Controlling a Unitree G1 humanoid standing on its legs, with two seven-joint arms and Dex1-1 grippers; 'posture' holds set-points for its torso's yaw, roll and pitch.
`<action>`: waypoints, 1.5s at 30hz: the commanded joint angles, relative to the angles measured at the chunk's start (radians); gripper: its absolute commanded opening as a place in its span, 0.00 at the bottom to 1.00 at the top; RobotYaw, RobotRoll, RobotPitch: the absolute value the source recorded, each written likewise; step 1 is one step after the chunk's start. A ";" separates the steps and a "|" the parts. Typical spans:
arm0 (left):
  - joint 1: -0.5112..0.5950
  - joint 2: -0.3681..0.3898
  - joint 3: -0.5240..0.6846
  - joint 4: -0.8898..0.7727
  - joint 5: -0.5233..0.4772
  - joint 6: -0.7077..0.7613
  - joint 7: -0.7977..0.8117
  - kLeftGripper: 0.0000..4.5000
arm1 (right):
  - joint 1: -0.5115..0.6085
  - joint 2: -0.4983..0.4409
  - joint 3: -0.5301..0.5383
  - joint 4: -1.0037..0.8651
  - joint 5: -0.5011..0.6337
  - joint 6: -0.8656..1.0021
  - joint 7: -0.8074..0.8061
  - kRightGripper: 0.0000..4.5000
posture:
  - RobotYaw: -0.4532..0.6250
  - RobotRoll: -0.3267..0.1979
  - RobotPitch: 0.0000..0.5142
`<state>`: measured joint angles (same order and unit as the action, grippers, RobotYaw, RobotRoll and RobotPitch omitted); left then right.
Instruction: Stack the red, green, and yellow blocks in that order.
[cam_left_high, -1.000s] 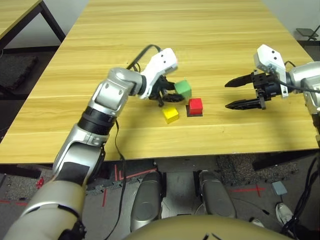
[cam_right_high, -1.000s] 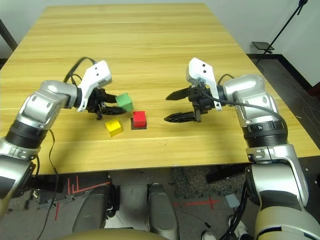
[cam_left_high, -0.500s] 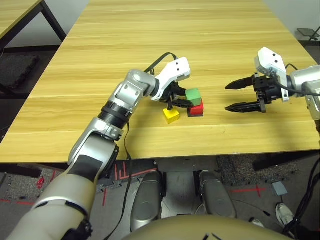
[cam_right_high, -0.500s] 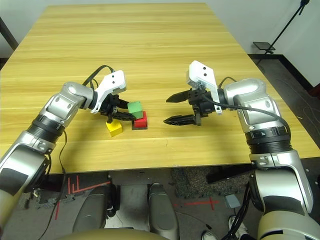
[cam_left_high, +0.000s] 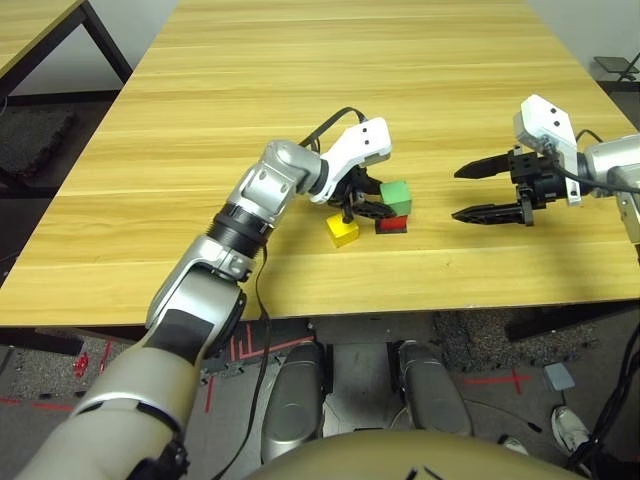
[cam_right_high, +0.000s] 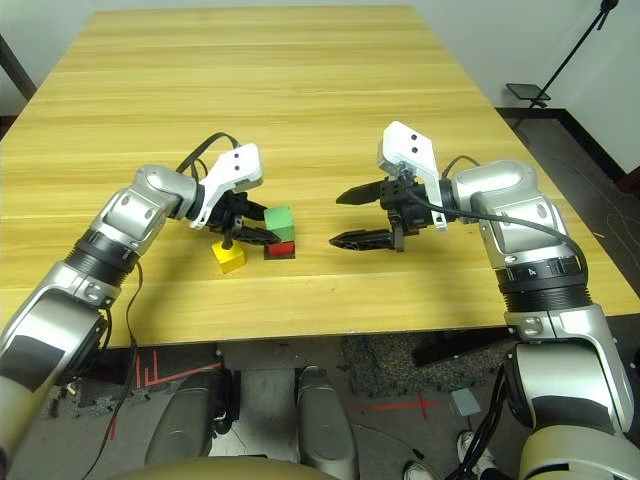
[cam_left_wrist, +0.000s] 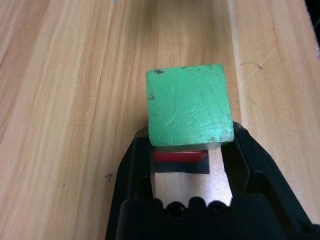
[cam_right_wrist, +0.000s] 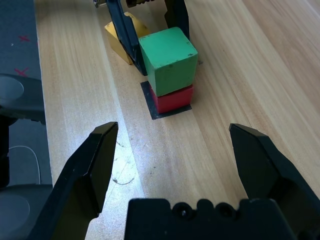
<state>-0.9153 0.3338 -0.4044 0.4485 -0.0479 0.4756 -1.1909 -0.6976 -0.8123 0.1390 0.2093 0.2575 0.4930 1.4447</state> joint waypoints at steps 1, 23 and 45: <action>-0.007 -0.008 -0.010 0.020 0.017 -0.020 -0.002 0.45 | -0.006 0.003 -0.008 -0.010 0.015 0.005 -0.008 1.00 | 0.53 0.39 0.22; 0.413 0.168 0.081 -0.934 -0.078 0.740 0.379 0.99 | -0.081 0.061 0.019 0.093 -0.001 -0.050 0.009 1.00 | 0.64 0.41 0.19; 0.411 0.247 0.033 -0.739 -0.089 0.577 0.474 0.99 | -0.071 0.074 0.003 0.048 0.012 0.003 -0.010 1.00 | 0.62 0.41 0.18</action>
<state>-0.5157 0.5847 -0.3642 -0.2911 -0.1331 1.0453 -0.7254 -0.7775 -0.7352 0.1495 0.2711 0.2572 0.4917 1.4388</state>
